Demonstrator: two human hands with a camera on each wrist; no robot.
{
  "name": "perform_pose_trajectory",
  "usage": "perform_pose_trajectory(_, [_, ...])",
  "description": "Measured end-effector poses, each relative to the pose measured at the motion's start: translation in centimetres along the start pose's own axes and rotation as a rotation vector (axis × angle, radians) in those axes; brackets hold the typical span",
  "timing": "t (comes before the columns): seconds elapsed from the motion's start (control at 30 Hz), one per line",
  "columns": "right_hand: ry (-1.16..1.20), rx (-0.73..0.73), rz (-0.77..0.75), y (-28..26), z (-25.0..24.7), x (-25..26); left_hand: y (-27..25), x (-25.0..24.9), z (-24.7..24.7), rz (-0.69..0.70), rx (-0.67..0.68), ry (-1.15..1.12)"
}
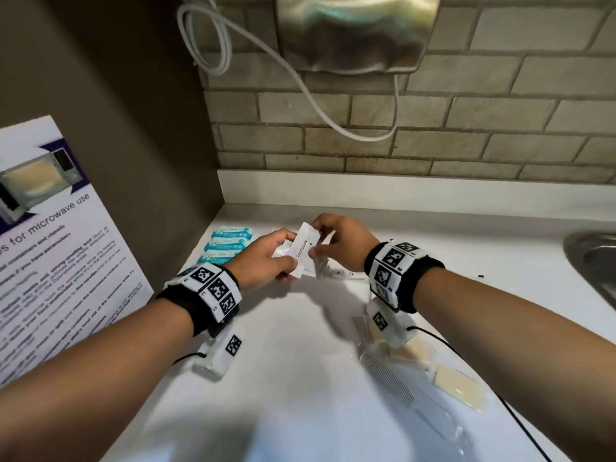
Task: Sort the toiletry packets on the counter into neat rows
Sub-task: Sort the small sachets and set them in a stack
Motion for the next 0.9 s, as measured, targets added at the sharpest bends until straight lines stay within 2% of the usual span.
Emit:
perform_pose_trajectory(0.2, [0.159, -0.062, 0.158, 0.3, 1.0, -1.0, 0.1, 1.3, -1.6, -0.054, -0.099, -0.16])
perform_pose_trajectory(0.27, [0.11, -0.038, 0.198, 0.2, 1.5, -1.4, 0.2, 1.1, -2.1, -0.047, -0.122, -0.187])
perform_pose_trajectory(0.33, [-0.018, -0.043, 0.185, 0.1, 1.5, -1.5, 0.4, 1.1, -2.4, -0.041, -0.133, -0.196])
perform_pose_trajectory(0.4, [-0.143, -0.107, 0.107, -0.1, 1.0, -1.0, 0.5, 1.3, -2.1, -0.033, -0.11, -0.194])
perform_pose_trajectory(0.47, [-0.13, -0.113, 0.044, -0.5, 1.0, -0.3, 0.2, 1.7, -1.5, -0.041, -0.065, -0.167])
perform_pose_trajectory(0.53, [-0.096, 0.033, 0.067, -1.1, 2.2, -0.7, -0.3, 2.2, -0.5, -0.049, -0.005, -0.141])
perform_pose_trajectory(0.63, [-0.307, 0.33, 0.104, -2.6, 4.9, -1.7, -1.2, 2.7, 1.0, -0.052, 0.1, -0.1])
perform_pose_trajectory(0.7, [-0.51, 0.381, 0.035, -3.1, 5.4, -1.4, -1.8, 2.9, 1.9, -0.036, 0.166, 0.001])
perform_pose_trajectory(0.83, [-0.698, 0.374, -0.076, -4.0, 6.6, -1.5, -2.4, 3.2, 2.5, 0.169, 0.226, 0.594])
perform_pose_trajectory(0.9, [-0.729, 0.388, -0.153, -4.9, 8.5, -1.3, -2.9, 4.7, 2.4, 0.201, 0.234, 0.793])
Point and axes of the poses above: each hand's wrist, its own y-axis towards the middle knuckle, its own z-axis out of the palm, x = y × z, the point moved 10 cm from there along y, towards the middle knuckle, and after that the axes turned 13 degrees about -x, right-handed, at the moved point
